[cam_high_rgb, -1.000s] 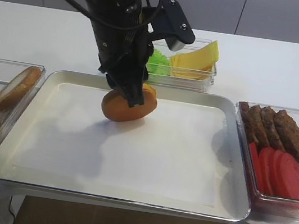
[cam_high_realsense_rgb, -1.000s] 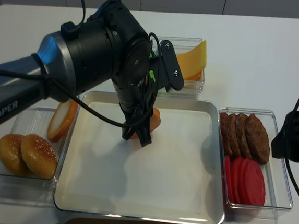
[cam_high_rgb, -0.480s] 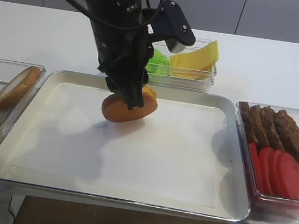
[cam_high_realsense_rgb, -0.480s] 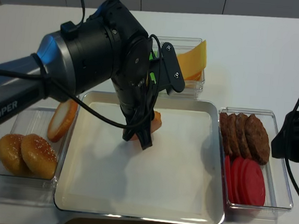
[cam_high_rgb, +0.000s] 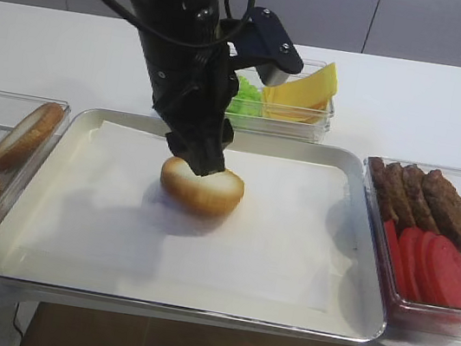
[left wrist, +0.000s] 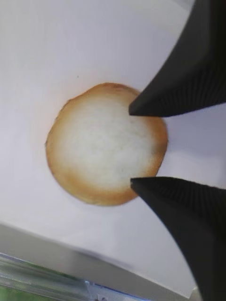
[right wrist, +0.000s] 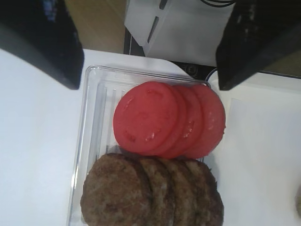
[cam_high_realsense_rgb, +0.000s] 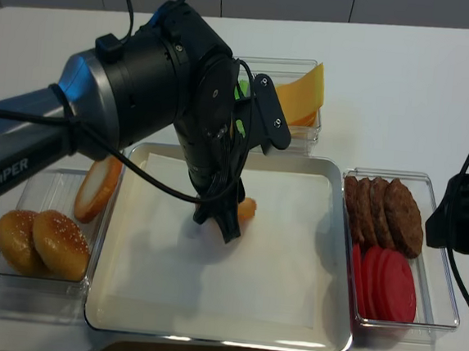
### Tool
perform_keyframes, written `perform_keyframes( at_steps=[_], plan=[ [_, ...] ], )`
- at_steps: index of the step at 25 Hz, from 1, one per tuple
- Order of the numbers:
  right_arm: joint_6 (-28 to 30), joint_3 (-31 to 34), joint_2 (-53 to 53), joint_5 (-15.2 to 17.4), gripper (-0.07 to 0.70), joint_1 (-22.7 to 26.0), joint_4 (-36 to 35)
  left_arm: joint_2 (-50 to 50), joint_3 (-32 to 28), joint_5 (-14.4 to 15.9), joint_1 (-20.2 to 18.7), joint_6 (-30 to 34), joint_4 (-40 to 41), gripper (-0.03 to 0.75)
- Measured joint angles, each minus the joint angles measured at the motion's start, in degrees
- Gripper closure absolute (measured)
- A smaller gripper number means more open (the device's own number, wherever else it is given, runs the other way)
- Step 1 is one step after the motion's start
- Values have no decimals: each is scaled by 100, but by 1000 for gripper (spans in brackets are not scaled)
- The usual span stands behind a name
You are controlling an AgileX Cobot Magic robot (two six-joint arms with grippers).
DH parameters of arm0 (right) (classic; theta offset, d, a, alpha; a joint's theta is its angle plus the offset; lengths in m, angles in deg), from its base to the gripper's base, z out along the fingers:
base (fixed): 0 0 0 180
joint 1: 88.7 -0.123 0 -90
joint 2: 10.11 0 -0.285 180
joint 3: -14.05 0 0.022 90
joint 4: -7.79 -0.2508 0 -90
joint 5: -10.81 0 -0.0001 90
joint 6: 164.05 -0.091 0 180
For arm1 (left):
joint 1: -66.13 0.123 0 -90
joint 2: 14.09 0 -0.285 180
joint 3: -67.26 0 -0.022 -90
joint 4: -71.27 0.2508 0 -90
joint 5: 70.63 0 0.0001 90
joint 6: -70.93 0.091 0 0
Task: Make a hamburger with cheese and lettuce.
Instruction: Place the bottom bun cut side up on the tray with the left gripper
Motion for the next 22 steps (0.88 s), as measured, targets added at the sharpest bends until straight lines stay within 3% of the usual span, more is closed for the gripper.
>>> perform_keyframes(
  at_steps=[3,10,14,22],
  plan=[
    [0,0,0,0,-64,0,0,0,0,9,0,0,-4,383],
    [0,0,0,0,-64,0,0,0,0,9,0,0,-136,372],
    [0,0,0,0,-64,0,0,0,0,53,0,-417,-148,372],
    [0,0,0,-20,-64,0,0,0,0,707,185,-1353,-181,372]
  ],
)
